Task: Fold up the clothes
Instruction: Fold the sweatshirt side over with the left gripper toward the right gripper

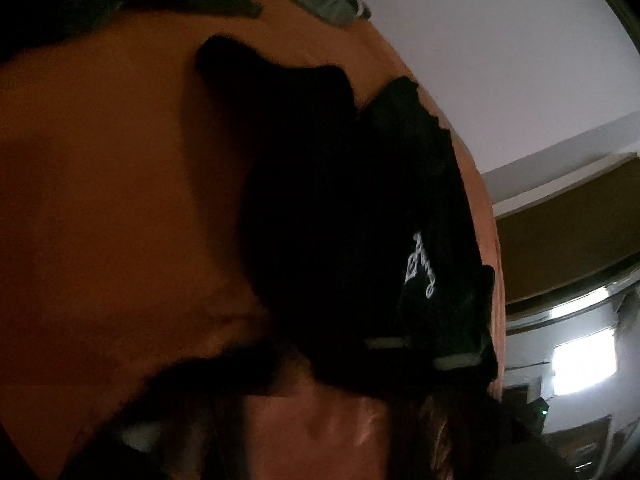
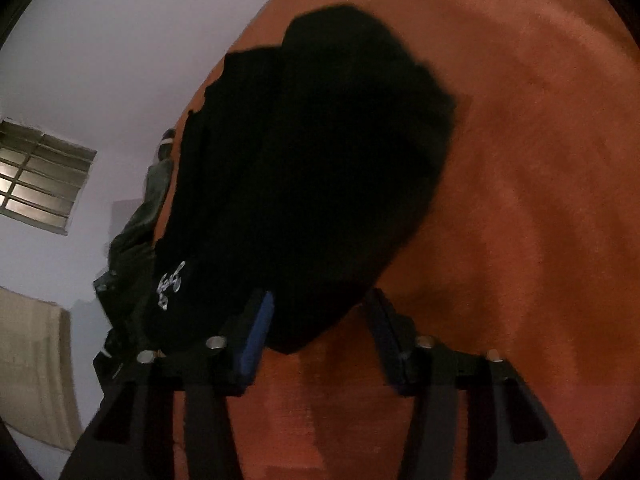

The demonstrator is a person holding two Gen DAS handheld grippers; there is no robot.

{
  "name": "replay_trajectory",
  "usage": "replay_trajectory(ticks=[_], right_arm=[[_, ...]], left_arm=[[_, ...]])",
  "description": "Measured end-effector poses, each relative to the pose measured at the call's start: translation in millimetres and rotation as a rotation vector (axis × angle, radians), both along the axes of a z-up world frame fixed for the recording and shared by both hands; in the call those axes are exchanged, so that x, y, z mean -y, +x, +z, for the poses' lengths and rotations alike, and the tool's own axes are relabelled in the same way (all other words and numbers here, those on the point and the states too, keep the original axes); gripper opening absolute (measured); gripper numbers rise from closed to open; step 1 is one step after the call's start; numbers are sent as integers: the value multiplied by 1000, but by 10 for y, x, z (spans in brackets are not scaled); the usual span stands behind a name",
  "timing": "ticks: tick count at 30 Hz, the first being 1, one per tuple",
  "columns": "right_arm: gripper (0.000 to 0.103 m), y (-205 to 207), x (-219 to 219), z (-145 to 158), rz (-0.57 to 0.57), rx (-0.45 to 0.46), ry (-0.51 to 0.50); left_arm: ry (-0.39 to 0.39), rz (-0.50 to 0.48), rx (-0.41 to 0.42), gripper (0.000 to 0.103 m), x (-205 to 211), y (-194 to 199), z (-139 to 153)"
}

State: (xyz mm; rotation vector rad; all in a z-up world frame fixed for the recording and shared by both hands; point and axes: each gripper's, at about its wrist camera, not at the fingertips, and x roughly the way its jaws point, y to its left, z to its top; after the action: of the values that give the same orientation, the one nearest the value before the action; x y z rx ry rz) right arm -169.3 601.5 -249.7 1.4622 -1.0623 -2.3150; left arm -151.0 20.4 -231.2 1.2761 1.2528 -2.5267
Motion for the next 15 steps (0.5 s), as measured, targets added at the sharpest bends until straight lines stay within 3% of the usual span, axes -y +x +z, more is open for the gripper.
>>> replay_trajectory(ticks=[1,4,8,11,15], right_arm=[[1,-3,17,46,-5,-17,37],[1,84,13,396,-21,-146,77],[1,314,52,1007,13,-302,136],[1,504,123,1224,44,-320,175],[1,582,242,862,66,-174,185]], left_arm=[[-19,6,-32,4,14,42,103],[-64,10,-120,4,43,175,414],[-59,7,-205,4,101,577,839],[-60,43,-177,4,161,773,857],[-40,52,-39,4,243,744,467]])
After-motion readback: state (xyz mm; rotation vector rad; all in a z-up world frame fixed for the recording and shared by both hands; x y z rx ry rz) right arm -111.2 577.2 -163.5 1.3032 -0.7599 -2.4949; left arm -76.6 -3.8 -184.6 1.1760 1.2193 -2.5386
